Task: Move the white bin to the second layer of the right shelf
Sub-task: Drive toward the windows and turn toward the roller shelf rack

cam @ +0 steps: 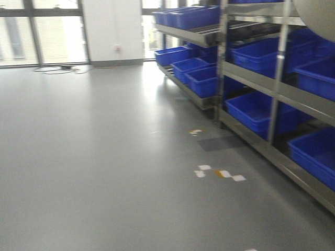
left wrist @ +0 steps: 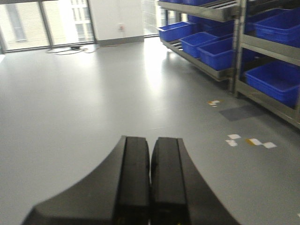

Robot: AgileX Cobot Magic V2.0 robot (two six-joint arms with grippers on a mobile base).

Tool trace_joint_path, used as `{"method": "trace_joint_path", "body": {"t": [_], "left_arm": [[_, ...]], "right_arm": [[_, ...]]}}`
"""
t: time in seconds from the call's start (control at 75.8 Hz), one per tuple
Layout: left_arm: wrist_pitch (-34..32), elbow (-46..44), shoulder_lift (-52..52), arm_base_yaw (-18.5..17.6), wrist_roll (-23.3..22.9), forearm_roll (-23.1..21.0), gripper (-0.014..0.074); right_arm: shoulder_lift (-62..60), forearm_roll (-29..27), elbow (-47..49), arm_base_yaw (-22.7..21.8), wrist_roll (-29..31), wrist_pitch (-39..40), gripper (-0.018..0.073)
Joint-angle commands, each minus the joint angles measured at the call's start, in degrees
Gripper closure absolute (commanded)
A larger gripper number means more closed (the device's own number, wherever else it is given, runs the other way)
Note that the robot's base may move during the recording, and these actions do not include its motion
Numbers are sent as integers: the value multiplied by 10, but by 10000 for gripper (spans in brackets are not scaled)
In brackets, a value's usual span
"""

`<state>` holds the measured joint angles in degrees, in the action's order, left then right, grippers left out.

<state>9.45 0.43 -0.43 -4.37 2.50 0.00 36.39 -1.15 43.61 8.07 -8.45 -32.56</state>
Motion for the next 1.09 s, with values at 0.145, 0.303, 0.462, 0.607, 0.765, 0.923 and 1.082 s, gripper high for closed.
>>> {"method": "trace_joint_path", "body": {"t": [0.145,0.303,0.462,0.607,0.765,0.923,1.082], "left_arm": [[-50,21,-8,-1,-3,0,512],[-50,21,-8,-1,-3,0,512],[-50,21,-8,-1,-3,0,512],[-50,21,-8,-1,-3,0,512],[-50,21,-8,-1,-3,0,512],[-50,21,-8,-1,-3,0,512],[-50,21,-8,-1,-3,0,512]], "right_arm": [[0,2,17,-4,4,57,504],[0,2,17,-4,4,57,504],[0,2,17,-4,4,57,504],[0,2,17,-4,4,57,504],[0,2,17,-4,4,57,504],[0,2,17,-4,4,57,504],[0,2,17,-4,4,57,504]]}}
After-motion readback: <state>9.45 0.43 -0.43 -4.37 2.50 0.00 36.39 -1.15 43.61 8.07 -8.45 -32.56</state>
